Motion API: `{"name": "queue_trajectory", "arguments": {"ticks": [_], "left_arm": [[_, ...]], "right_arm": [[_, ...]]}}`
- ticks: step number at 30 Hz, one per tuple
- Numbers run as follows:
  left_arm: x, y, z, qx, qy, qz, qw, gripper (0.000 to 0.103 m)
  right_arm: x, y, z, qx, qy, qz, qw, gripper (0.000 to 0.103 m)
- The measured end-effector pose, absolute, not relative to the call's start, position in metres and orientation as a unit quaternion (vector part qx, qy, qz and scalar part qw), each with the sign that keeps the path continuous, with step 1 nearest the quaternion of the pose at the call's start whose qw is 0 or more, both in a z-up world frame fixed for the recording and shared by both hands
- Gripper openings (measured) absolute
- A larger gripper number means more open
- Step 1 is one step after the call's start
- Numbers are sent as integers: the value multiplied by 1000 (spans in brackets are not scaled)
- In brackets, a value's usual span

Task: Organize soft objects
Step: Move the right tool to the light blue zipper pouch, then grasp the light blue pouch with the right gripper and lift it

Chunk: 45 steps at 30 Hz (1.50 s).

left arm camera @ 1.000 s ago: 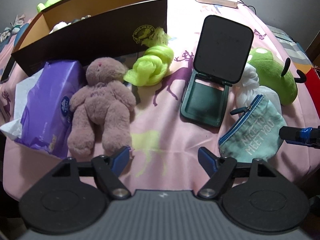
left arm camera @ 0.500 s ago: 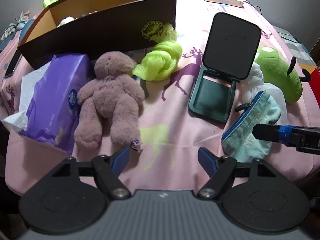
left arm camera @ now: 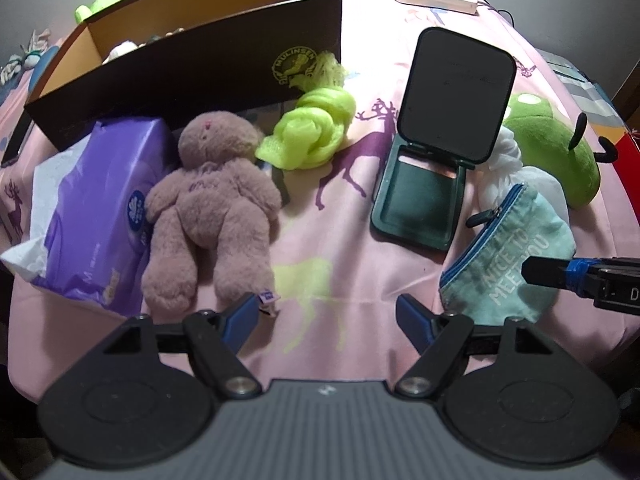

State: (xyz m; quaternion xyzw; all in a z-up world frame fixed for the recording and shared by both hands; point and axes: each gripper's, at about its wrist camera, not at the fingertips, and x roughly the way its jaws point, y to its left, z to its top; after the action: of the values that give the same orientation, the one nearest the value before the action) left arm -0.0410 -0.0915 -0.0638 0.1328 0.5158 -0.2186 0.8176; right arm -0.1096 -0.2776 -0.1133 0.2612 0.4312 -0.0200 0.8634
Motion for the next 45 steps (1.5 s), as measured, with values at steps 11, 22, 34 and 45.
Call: {"name": "queue_trajectory", "arguments": {"ticks": [11,22,34,45], "left_arm": [[-34,-94,-63,137,510,-229,817,78],[-22,-100,-57,129,493,-261,820,78],[-2,-78,-41,118,460,-287,832,78],[25,-15,-22,97,436,-275,852,78]], "right_arm": [[-124,-283,-99,254,420,-27,871,0],[-145,-304,-53,295,367,-33,882,0],[-103,-292,26,322,278,42,904,0],[33,-243,79,287,253,133,914,0]]}}
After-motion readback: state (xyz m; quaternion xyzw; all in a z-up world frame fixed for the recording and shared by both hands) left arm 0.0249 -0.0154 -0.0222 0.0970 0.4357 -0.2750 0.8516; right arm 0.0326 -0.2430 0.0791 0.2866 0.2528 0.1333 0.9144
